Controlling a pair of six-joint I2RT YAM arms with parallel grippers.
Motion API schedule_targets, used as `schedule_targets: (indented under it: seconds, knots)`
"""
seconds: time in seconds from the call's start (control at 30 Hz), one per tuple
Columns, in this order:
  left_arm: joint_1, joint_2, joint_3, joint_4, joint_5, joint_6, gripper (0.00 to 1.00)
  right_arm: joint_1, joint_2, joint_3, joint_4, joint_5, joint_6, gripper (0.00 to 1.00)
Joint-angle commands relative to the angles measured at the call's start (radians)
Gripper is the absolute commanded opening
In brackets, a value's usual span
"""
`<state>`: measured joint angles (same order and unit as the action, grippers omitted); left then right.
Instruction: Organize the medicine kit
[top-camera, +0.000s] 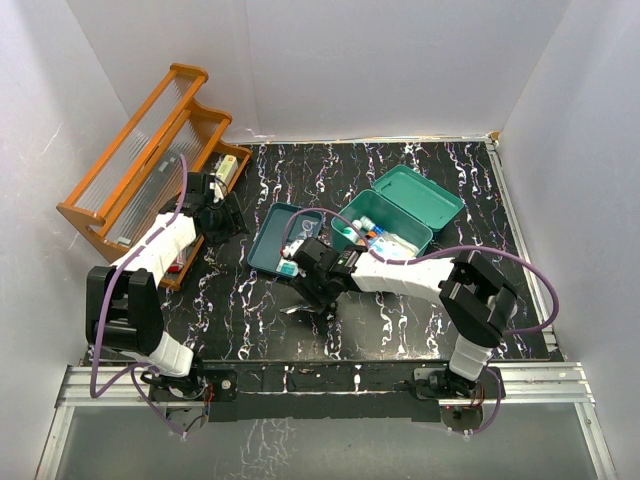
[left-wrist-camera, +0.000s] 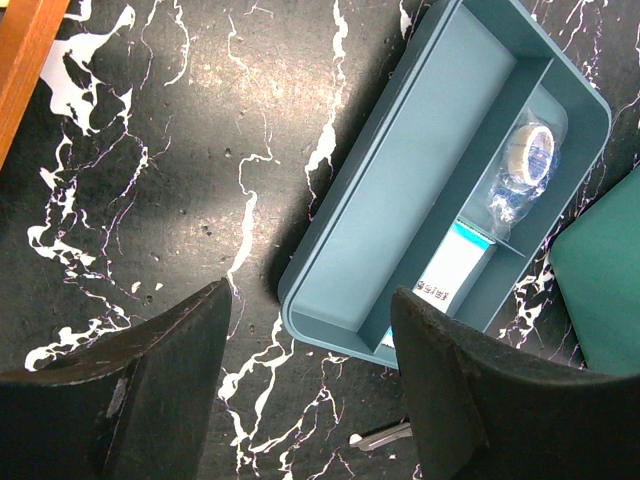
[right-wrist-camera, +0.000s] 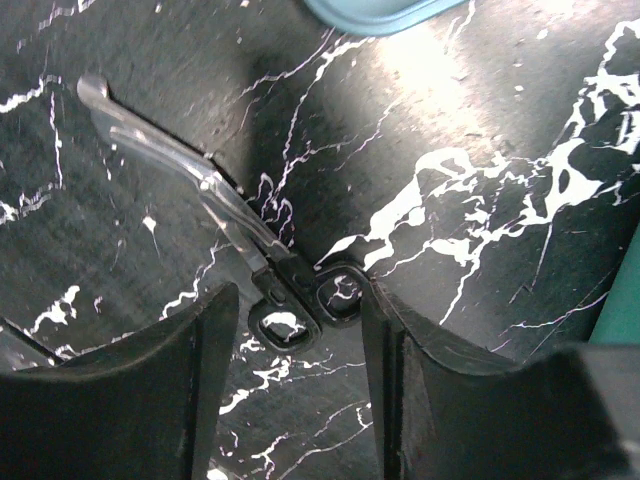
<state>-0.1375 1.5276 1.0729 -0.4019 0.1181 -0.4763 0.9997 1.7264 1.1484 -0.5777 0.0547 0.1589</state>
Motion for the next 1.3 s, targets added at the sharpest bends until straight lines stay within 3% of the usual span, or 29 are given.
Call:
schedule_targets:
  seconds: [0.0,0.17,0.43,0.57,0.9,1.1,1.27]
  knots:
    - [0.004,-0.045,-0.009,0.002,-0.002,-0.011,0.64,0.003,0.006,0.010,-0.050,-0.085,-0.110,0.53]
    - [0.004,-0.048,-0.010,0.001,-0.020,-0.011,0.64,0.013,0.068,0.055,-0.057,-0.073,-0.161,0.56]
    - [0.004,-0.014,0.015,-0.018,-0.022,0.005,0.64,0.043,0.114,0.106,-0.037,-0.033,-0.264,0.46]
    - [0.003,0.004,0.033,-0.020,-0.027,0.010,0.64,0.049,0.136,0.112,-0.054,-0.005,-0.255,0.40]
    - [0.004,0.018,0.042,-0.010,-0.021,0.013,0.64,0.053,0.131,0.068,-0.117,-0.045,-0.222,0.43]
    - [0.004,0.022,0.041,-0.002,-0.017,0.015,0.64,0.052,0.119,0.045,-0.175,-0.176,-0.219,0.45]
    - [0.004,0.034,0.051,-0.001,-0.014,0.016,0.64,0.054,0.140,0.028,-0.177,-0.165,-0.201,0.40]
